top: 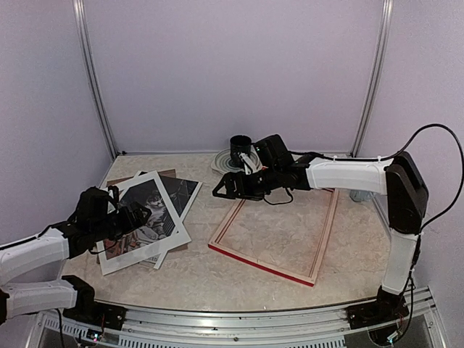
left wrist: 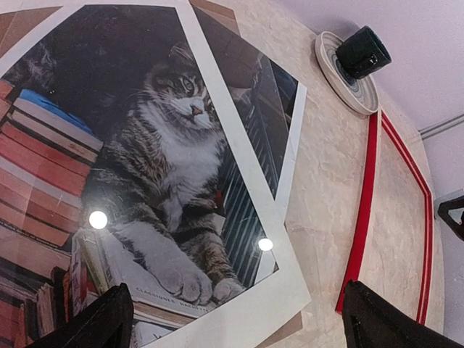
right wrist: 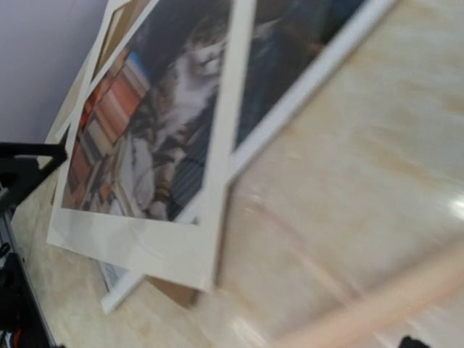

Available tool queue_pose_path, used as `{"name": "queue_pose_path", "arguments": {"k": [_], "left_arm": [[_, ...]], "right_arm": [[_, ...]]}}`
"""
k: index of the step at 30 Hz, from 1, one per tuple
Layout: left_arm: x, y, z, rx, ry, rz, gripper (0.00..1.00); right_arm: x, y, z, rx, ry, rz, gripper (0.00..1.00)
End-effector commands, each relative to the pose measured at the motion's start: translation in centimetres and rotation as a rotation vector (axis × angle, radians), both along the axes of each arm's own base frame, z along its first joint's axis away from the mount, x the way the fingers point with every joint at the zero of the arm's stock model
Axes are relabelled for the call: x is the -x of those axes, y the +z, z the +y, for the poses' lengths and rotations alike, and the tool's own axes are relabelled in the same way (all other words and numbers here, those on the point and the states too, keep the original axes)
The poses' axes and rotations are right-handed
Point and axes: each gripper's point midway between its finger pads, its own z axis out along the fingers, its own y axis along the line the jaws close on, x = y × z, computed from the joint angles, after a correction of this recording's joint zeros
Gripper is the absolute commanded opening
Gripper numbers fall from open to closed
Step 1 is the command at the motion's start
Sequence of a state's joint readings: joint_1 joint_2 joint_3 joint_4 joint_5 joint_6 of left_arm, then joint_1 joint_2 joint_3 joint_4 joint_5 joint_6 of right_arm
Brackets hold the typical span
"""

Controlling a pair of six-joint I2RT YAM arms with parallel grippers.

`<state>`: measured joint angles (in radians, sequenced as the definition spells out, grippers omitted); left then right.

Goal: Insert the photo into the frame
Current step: Pick up the glass panel from the mat board.

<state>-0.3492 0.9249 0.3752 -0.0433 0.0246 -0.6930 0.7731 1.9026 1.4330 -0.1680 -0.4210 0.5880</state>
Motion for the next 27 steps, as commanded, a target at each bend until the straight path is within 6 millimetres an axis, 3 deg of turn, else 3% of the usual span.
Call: {"name": "queue_pose_path", "arguments": {"k": [1, 8, 12, 27], "left_arm": [[-0.2, 0.4, -0.7, 0.018, -0.005, -0.041, 0.99], [0.0, -1.1, -0.9, -0.018, -0.008, -0.039, 0.99], [0.2, -1.6, -1.1, -0.012, -0.017, -0.047, 0.99], [0.6, -2.9, -2.2, -0.011, -0.067, -0.073, 0.99]], "right_arm": [[0.5, -0.9, 3.6, 0.047, 0.025, 0.003, 0.99], [-0.1, -3.4, 8.0, 0.054, 0.023, 0.054, 0.99], [-0.7, -4.4, 9.4, 0.051, 0.006, 0.082, 0.99], [-1.8, -8.8, 11.5, 0.07, -0.025, 0.186, 0.99]]}}
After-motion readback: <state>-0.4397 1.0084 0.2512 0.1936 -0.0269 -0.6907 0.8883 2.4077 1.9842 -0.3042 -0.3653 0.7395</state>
